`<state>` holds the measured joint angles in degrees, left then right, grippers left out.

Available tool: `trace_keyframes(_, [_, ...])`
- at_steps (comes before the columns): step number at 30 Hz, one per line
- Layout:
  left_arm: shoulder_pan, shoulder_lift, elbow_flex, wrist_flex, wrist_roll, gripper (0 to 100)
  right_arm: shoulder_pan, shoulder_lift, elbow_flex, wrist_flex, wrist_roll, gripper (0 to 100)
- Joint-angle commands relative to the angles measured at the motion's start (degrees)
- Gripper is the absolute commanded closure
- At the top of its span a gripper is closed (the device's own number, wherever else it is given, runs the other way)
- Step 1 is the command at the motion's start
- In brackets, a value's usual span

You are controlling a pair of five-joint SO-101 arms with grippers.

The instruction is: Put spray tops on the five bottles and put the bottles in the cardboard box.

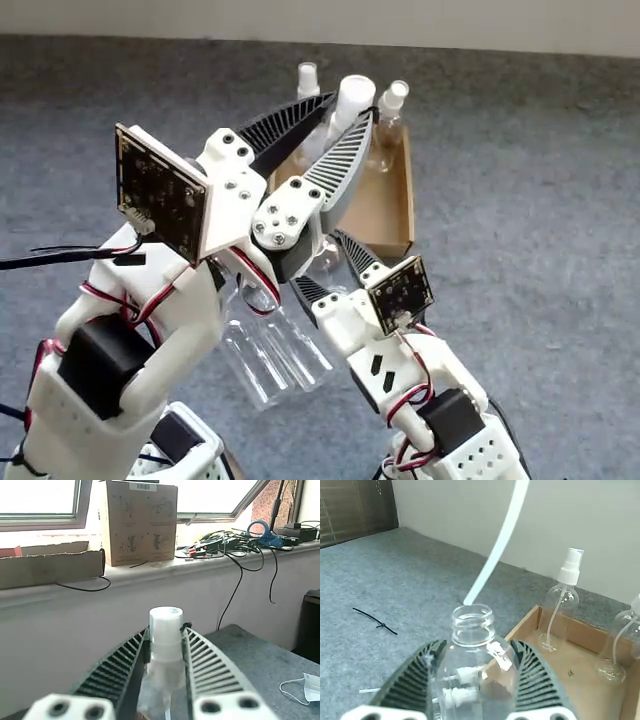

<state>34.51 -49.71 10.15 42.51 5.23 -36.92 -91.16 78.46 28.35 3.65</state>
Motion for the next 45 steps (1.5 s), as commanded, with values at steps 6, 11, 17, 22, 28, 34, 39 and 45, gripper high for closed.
trace_keyframes(6, [-3.56,-0.48,-1.80,-2.55,0.44,99,-0.31,-0.75,-1.01,-1.10,-0.62,99.5])
trace_keyframes(11, [-3.47,-0.48,-0.75,-2.73,0.44,99,-0.57,-0.84,-1.01,-1.10,-0.79,99.5])
trace_keyframes(17, [-3.65,-0.84,3.56,-2.73,0.44,99,-0.48,-0.84,-1.10,-1.10,-0.79,99.5])
trace_keyframes(22, [-3.65,-1.10,4.09,-2.55,0.53,99,-0.40,-0.84,-1.19,-1.19,-0.88,99.5])
trace_keyframes(28, [-3.82,-1.63,7.43,-1.05,0.53,99,-0.31,-0.84,-2.77,-1.54,-0.97,99.5])
trace_keyframes(34, [-4.26,-5.93,13.58,4.48,0.44,99,5.05,-0.84,-6.20,-1.19,-6.68,99.5])
trace_keyframes(39, [-6.02,-10.86,21.05,4.57,0.35,99,6.64,-0.84,-6.20,-1.19,-7.65,99.5])
trace_keyframes(45, [-5.49,-11.12,27.65,4.22,-3.25,99,5.05,-0.84,-6.11,-1.19,-7.38,99.5])
